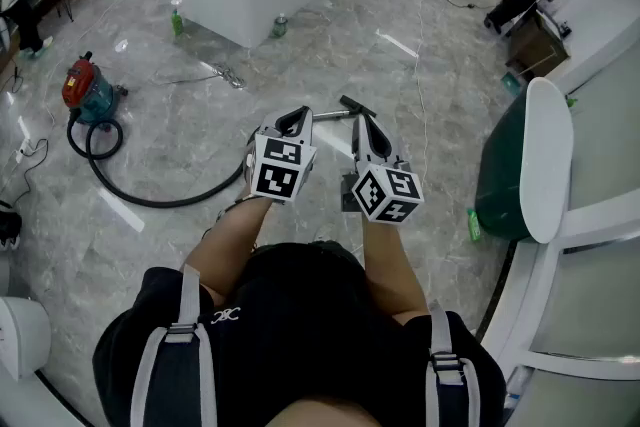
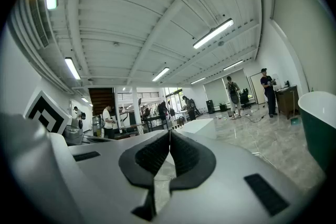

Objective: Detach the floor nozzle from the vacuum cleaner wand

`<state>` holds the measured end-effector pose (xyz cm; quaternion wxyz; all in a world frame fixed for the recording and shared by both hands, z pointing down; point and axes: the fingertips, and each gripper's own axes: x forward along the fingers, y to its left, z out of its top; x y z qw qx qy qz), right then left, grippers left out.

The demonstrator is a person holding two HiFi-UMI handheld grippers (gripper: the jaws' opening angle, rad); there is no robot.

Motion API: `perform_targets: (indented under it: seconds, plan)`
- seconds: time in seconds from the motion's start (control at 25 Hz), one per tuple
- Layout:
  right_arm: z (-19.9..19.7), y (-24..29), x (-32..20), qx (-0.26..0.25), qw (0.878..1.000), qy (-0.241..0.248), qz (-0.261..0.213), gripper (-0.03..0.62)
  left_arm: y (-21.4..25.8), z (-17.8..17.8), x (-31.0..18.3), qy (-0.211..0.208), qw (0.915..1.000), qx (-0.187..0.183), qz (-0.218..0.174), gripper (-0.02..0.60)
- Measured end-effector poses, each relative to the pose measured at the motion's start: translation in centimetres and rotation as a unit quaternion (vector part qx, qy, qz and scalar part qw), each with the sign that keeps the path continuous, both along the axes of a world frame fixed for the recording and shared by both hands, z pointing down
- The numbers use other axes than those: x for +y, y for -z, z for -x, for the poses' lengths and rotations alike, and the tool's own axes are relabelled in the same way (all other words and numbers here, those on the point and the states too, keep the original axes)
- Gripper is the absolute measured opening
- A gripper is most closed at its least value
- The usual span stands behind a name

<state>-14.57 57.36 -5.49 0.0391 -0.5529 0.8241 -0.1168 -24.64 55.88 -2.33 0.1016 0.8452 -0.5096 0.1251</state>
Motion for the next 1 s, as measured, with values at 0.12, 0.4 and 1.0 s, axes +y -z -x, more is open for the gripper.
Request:
perform_targets:
  seconds: [0.12, 0.4, 1.0]
  plan:
    - [0.1, -0.3, -0.9, -0.004, 1.0, -0.002, -0.001, 0.017, -0.1, 0.2, -0.8, 0.0, 1.0, -0.001, -0.005, 0.009]
    - [-1.6, -0.7, -5.2, -0.019, 1.0, -0.011, -0.004, 0.017, -0.6, -1.0, -4.6, -0.006, 0.9999, -0.005, -0.007, 0.009]
    - [-12.8, 2.3, -21.2, -0.067, 0.997, -0.02, -0.014, 0.017, 2.0, -12.4, -19.7, -0.038, 0.999, -0.021, -0.014, 0.009]
